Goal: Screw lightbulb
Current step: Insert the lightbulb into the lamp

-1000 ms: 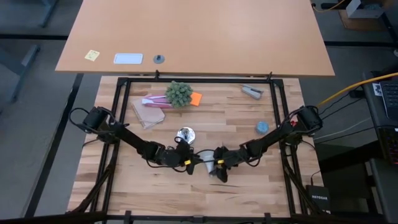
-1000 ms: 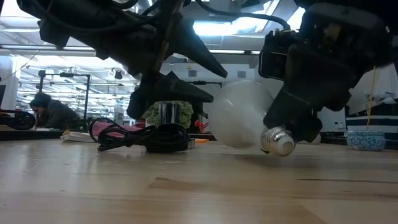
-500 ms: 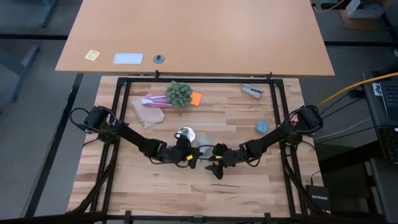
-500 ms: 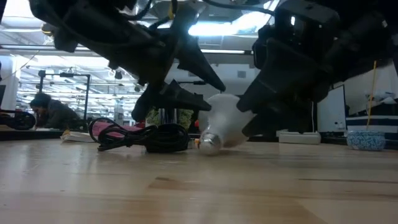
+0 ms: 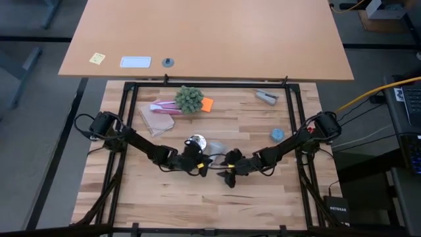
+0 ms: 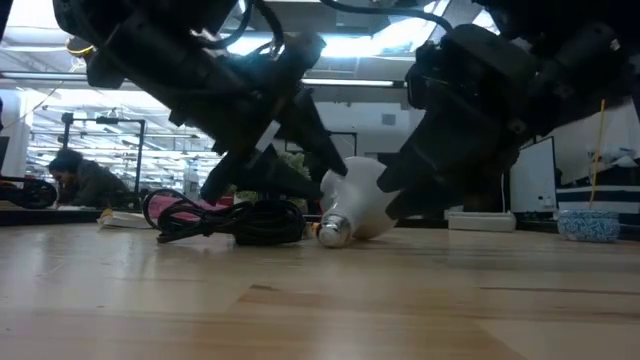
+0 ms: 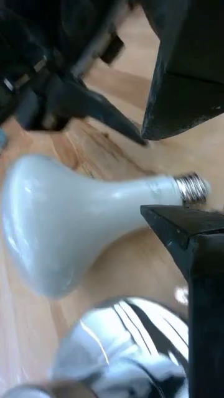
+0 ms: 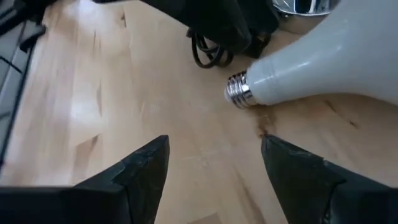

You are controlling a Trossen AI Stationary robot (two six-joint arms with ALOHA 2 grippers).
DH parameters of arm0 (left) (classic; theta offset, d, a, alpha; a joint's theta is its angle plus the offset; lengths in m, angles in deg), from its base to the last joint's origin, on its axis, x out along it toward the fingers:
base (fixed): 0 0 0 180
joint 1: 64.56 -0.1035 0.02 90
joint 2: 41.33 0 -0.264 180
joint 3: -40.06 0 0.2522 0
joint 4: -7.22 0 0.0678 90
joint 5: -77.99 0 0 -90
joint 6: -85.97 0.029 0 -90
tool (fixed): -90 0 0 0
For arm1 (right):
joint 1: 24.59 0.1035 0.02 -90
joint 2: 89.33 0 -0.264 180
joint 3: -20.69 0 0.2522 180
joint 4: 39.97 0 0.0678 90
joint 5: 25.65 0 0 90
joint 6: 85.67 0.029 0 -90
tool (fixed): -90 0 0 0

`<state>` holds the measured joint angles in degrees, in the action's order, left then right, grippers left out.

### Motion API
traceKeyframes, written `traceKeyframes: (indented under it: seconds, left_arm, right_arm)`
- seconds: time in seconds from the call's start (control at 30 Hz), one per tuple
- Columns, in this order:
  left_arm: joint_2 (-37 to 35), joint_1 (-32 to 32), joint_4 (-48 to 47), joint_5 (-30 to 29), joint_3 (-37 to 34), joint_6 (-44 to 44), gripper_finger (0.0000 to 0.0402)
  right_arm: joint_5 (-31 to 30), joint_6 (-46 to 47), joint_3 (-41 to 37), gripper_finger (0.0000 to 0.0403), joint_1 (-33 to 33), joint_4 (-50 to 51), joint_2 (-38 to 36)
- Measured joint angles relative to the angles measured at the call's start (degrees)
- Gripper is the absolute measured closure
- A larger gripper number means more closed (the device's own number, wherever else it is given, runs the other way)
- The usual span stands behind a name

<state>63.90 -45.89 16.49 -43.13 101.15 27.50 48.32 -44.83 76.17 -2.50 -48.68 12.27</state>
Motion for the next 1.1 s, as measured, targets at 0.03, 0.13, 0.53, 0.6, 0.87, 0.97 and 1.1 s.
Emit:
traceKeyframes:
  seconds: [0.03, 0.13, 0.53, 0.6, 0.87, 0.97, 1.1]
  left_arm:
    - [0.0, 0.0, -0.6, 0.0, 0.0, 0.1, 0.0231]
    - [0.0, 0.0, -1.7, 0.0, 0.0, 1.1, 0.0231]
    - [0.0, -2.5, -2.5, 0.0, 0.0, 4.8, 0.0231]
    - [0.0, -3.3, -3.7, 0.0, 0.0, 3.2, 0.0231]
    - [0.0, -6.0, -5.5, 4.0, 0.0, 3.3, 0.0231]
    - [0.0, -6.3, -5.6, 4.1, 0.0, 3.3, 0.0231]
    - [0.0, -6.4, -5.5, 4.3, 0.0, 2.9, 0.0231]
  right_arm:
    - [0.0, -0.9, 0.0, 0.0143, 0.0, 0.5, -0.1]
    - [-0.2, -2.1, 0.0, 0.0143, 0.0, 3.4, -1.0]
    - [-17.5, -3.3, -0.1, 0.0143, -0.3, 13.5, -4.1]
    - [-17.4, -4.1, -0.1, 0.0143, -0.8, 13.4, -4.1]
    - [-12.2, -4.3, -0.1, 0.0143, -3.9, 13.4, -4.1]
    - [-12.1, -5.2, -0.1, 0.0143, -5.5, 13.4, -4.1]
    - [-12.0, -5.3, -0.1, 0.0143, -7.8, 13.1, -3.1]
